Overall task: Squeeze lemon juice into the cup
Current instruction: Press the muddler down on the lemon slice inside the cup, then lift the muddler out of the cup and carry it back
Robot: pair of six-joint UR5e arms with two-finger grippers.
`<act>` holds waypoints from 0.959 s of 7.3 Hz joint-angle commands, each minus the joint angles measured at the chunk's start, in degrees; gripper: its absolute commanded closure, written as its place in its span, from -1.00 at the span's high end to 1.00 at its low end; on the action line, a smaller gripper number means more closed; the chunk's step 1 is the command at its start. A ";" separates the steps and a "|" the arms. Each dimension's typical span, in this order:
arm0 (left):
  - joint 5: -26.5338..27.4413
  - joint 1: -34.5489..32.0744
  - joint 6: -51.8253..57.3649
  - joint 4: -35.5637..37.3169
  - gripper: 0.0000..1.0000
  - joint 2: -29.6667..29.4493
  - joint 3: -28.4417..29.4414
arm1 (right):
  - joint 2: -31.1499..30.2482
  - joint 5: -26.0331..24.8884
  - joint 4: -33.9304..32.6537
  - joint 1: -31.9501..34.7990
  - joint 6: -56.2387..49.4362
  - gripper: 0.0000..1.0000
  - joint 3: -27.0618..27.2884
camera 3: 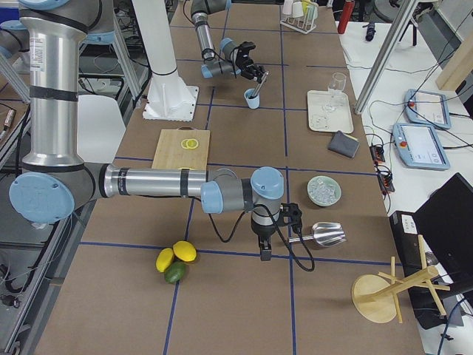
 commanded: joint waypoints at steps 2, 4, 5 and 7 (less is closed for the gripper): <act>-0.33 -2.29 -0.09 -0.15 -1.00 -0.06 -5.02 | 0.19 0.00 0.00 0.00 0.05 1.00 0.00; -3.04 -5.36 -0.17 4.03 -1.00 1.43 -9.85 | 0.36 0.00 0.00 -0.08 0.05 1.00 -0.43; -7.58 -8.25 -0.26 11.55 -1.00 2.31 -13.87 | 0.45 0.00 0.00 0.00 -0.04 1.00 -0.61; -15.40 -14.48 -0.61 25.43 -1.00 6.86 -21.35 | 0.45 0.00 0.00 0.00 0.05 1.00 -0.70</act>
